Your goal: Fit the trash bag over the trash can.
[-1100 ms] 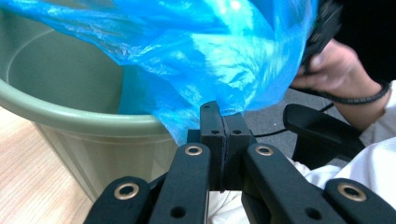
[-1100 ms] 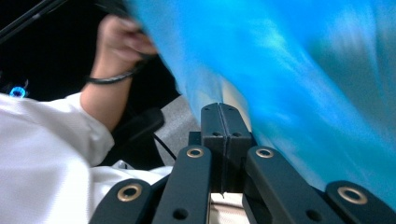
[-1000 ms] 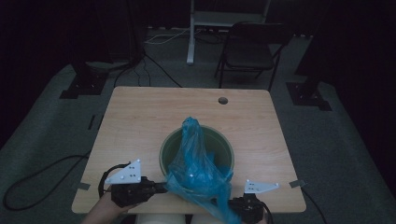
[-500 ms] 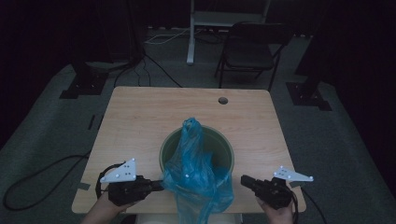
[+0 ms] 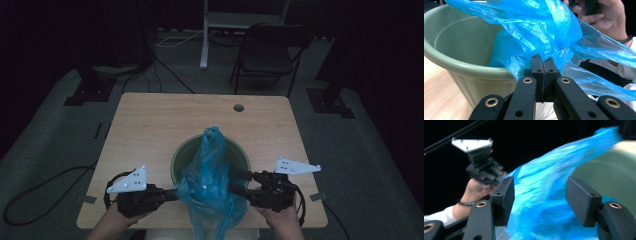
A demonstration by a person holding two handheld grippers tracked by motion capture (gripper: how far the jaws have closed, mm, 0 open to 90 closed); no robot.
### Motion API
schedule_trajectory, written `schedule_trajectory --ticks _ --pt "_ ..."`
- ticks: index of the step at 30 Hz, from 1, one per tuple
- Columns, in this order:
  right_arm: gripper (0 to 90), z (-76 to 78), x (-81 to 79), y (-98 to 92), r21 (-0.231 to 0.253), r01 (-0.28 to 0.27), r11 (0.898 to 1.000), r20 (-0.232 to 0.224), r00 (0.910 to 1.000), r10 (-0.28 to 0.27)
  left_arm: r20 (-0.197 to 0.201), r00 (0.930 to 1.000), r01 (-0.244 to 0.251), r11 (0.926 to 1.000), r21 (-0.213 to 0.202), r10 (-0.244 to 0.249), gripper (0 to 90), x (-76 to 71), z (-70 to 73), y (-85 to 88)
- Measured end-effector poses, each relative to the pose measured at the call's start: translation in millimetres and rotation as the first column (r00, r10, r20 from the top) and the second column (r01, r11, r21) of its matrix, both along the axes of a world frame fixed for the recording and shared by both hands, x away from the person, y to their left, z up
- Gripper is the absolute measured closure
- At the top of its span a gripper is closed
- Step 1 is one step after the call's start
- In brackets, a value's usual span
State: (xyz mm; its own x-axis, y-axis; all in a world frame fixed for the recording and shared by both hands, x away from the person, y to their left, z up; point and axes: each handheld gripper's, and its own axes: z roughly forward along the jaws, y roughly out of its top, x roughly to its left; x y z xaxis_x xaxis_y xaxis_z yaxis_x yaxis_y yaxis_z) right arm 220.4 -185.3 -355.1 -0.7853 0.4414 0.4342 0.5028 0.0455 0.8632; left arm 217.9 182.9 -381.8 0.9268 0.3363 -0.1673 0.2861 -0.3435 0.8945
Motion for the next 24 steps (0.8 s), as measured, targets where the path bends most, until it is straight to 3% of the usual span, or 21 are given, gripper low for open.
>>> schedule_trajectory --ticks 4,6,10,12,18,22,24 --pt "38.7 -6.3 0.7 18.7 -0.033 -0.076 0.997 -0.03 0.9968 0.075 -0.002 1.0 0.002 0.9999 -0.013 -0.002 90.0 1.4 1.8 -0.5" --pt "43.3 -9.5 2.0 25.6 -0.058 -0.109 0.992 -0.04 0.9935 0.107 -0.004 1.0 0.005 0.9998 -0.019 -0.005 90.0 1.9 3.3 -1.3" --pt "78.9 -12.4 4.1 32.6 -0.096 -0.17 0.981 -0.039 0.9851 0.167 0.012 0.9999 -0.002 1.0 -0.007 0.002 90.0 1.1 6.3 -2.8" --pt "88.8 -11.7 4.0 30.6 -0.097 -0.175 0.98 -0.031 0.9845 0.173 0.012 0.9999 -0.001 1.0 -0.002 0.001 90.0 1.2 6.4 -1.4" --pt "89.2 -5.2 -2.3 5.1 -0.131 -0.097 0.987 0.033 0.9942 0.102 0.011 0.9997 -0.022 0.9996 0.02 0.022 90.0 -2.1 3.3 12.1" --pt "89.2 -8.7 -5.4 -22.5 -0.215 -0.01 0.977 0.045 0.9988 0.02 0.007 0.9989 -0.046 0.9985 0.03 0.046 90.0 -5.6 0.4 25.1" --pt "89.2 -11.7 -6.5 -39.1 -0.244 0.065 0.968 0.055 0.997 -0.053 0.0 0.9991 -0.043 0.9986 0.032 0.043 90.0 -7.0 -1.2 31.1"
